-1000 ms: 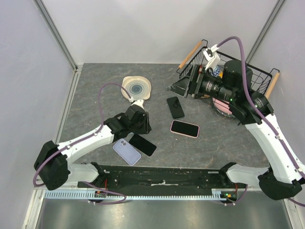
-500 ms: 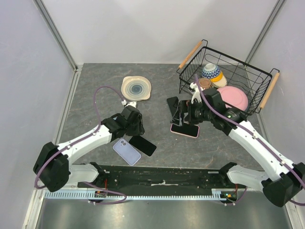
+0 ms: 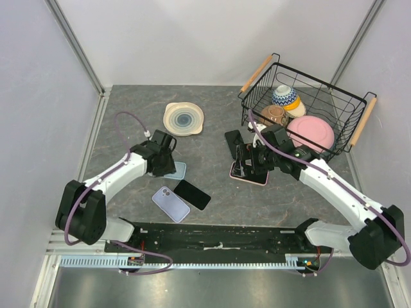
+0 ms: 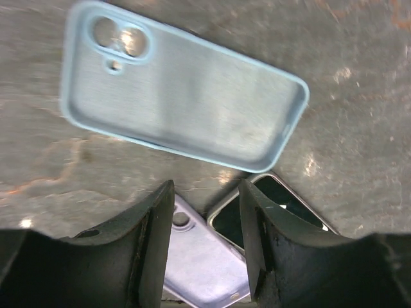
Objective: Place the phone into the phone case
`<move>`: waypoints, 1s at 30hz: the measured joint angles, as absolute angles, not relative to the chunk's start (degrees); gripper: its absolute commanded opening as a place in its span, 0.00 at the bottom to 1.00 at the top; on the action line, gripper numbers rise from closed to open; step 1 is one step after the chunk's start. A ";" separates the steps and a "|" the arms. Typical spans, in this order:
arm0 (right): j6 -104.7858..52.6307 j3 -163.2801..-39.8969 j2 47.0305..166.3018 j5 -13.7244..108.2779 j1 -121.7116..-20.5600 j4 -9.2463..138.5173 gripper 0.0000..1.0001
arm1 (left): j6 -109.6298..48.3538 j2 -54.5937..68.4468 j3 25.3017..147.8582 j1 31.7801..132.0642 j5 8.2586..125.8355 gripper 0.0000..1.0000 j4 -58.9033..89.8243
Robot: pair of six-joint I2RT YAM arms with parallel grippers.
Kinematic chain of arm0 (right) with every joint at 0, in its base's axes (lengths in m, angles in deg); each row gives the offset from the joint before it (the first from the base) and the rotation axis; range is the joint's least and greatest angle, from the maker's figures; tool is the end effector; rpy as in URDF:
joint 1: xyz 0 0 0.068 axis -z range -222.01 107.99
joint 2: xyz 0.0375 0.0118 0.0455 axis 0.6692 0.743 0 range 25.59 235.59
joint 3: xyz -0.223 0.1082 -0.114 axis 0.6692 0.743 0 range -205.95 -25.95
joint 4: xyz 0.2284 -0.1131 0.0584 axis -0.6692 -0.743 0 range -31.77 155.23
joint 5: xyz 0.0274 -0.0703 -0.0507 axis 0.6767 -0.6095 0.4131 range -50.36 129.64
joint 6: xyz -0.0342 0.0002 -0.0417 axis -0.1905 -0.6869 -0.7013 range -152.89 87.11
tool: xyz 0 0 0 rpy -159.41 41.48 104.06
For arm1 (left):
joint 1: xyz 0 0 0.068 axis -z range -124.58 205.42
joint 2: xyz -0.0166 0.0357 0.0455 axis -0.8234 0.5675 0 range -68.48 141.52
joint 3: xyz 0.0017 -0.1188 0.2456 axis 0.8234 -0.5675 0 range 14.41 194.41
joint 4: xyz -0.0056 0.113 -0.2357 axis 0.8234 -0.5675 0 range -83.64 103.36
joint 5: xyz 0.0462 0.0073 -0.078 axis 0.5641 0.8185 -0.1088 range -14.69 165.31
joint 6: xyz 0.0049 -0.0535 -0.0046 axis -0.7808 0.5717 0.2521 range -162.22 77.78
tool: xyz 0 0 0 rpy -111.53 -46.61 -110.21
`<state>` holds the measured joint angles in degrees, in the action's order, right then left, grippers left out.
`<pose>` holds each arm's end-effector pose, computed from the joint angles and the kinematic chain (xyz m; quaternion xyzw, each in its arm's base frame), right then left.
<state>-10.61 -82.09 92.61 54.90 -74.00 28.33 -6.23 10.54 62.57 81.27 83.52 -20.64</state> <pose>0.2000 0.1359 0.2889 -0.1259 0.9173 0.2731 0.2611 0.2337 -0.1076 0.1996 -0.1016 0.9683 -0.0516 0.2222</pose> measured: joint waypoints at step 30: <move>-16.07 -86.22 109.02 57.22 -66.28 30.84 0.98 | -18.40 36.69 82.68 63.28 84.08 0.08 -32.73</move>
